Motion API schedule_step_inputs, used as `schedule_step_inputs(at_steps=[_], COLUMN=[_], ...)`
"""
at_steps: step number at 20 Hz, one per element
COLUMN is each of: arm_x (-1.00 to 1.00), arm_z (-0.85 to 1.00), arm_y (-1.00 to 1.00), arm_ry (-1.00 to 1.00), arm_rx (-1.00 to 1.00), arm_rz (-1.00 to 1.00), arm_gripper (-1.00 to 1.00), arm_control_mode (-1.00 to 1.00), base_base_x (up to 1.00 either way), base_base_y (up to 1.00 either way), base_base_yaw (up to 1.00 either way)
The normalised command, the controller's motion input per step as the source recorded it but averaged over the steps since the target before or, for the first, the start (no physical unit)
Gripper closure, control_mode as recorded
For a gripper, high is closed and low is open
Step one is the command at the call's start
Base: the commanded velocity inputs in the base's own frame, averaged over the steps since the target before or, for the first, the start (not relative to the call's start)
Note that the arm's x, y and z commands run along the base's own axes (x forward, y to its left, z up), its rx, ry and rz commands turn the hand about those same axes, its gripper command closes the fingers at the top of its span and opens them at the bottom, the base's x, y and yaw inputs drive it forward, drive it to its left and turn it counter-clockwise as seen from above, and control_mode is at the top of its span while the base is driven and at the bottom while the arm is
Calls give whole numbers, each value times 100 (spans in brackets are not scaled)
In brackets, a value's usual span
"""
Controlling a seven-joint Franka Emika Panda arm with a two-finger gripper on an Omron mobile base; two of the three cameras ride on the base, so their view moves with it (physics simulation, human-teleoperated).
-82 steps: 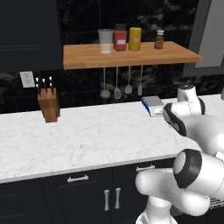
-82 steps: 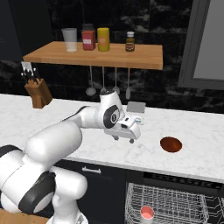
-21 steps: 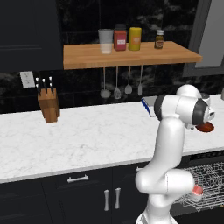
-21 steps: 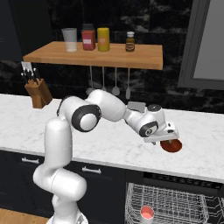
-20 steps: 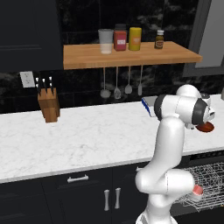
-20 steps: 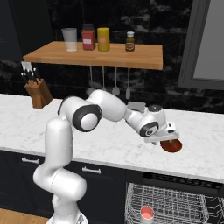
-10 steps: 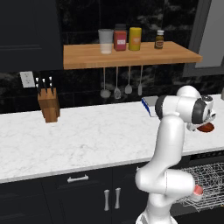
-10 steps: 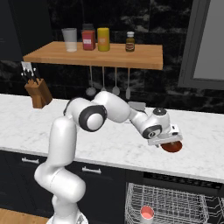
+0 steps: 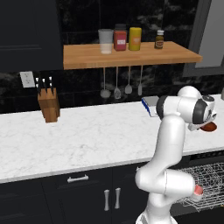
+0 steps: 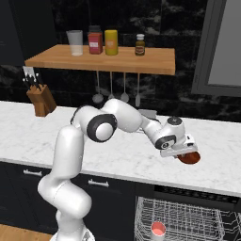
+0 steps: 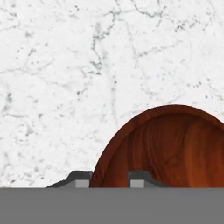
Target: Pick up the cup and bowl from the counter, place them in the dishwasher, and close the dishwasher door.
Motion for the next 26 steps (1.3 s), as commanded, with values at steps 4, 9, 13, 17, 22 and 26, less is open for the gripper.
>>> schedule_step_inputs(at_steps=[4, 9, 13, 17, 22, 26], arm_x=[-16, -100, -100, -100, -100, -100], arm_z=[-1, 7, 16, 0, 0, 2], arm_y=[0, -5, 0, -4, -4, -9], arm_ry=[0, -2, -5, -20, -18, -17], arm_rx=[0, 0, 0, 0, 1, 0], arm_rz=[0, -2, 0, 0, 1, 15], arm_gripper=[100, 100, 100, 100, 100, 100], arm_control_mode=[-100, -100, -100, -100, -100, -100], base_base_x=[0, 0, 0, 0, 0, 0], base_base_y=[0, 0, 0, 0, 0, 0], base_base_yaw=[0, 0, 0, 0, 0, 0])
